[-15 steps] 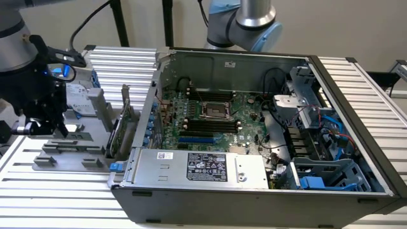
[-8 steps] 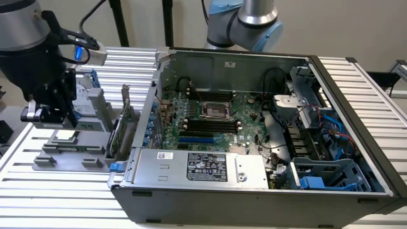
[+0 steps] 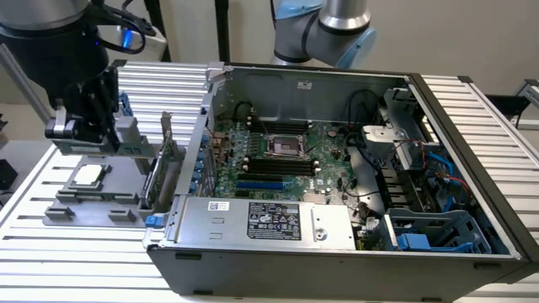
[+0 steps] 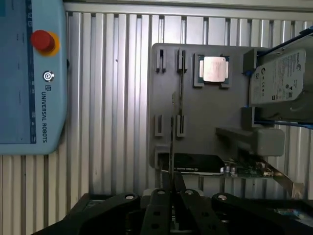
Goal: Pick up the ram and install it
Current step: 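Pick up the ram and move it above insertion slot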
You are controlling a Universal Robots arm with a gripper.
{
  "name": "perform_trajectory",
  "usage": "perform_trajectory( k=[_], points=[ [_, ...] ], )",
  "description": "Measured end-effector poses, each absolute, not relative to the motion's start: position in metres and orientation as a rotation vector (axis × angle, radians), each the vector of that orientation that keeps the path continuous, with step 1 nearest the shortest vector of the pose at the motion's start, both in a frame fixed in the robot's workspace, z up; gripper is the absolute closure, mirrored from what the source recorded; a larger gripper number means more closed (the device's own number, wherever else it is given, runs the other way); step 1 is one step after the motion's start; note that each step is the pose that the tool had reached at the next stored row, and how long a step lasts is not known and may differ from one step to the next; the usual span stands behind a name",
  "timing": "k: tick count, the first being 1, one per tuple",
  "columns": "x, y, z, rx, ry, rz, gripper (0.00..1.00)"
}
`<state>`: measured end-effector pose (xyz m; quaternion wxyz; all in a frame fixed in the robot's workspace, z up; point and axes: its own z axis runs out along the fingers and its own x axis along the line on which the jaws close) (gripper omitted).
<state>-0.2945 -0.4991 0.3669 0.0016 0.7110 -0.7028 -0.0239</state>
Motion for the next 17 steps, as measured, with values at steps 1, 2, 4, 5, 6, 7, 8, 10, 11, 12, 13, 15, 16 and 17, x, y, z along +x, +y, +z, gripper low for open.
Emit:
perform_trajectory(
  k=[1, 2, 4, 5, 6, 7, 8, 10, 11, 12, 13, 15, 16, 17],
  points=[
    [-0.29, -0.499, 0.371, 2.233, -2.206, -0.077, 0.86],
    [-0.285, -0.499, 0.376, 2.234, -2.207, -0.079, 0.86],
    [-0.276, -0.499, 0.383, 2.236, -2.209, -0.085, 0.86],
    [-0.272, -0.499, 0.386, 2.237, -2.21, -0.088, 0.86],
    [-0.267, -0.499, 0.388, 2.239, -2.211, -0.092, 0.86],
    [-0.263, -0.499, 0.39, 2.241, -2.213, -0.097, 0.86],
    [-0.258, -0.499, 0.392, 2.243, -2.215, -0.101, 0.86],
    [-0.249, -0.499, 0.393, 2.247, -2.218, -0.11, 0.86],
    [-0.244, -0.499, 0.394, 2.249, -2.22, -0.113, 0.86],
    [-0.24, -0.499, 0.394, 2.25, -2.221, -0.117, 0.86],
    [-0.235, -0.499, 0.394, 2.251, -2.222, -0.119, 0.86],
    [-0.226, -0.499, 0.395, 2.253, -2.224, -0.123, 0.86],
    [-0.222, -0.499, 0.395, 2.253, -2.224, -0.125, 0.86],
    [-0.217, -0.499, 0.395, 2.254, -2.225, -0.126, 0.86]
  ],
)
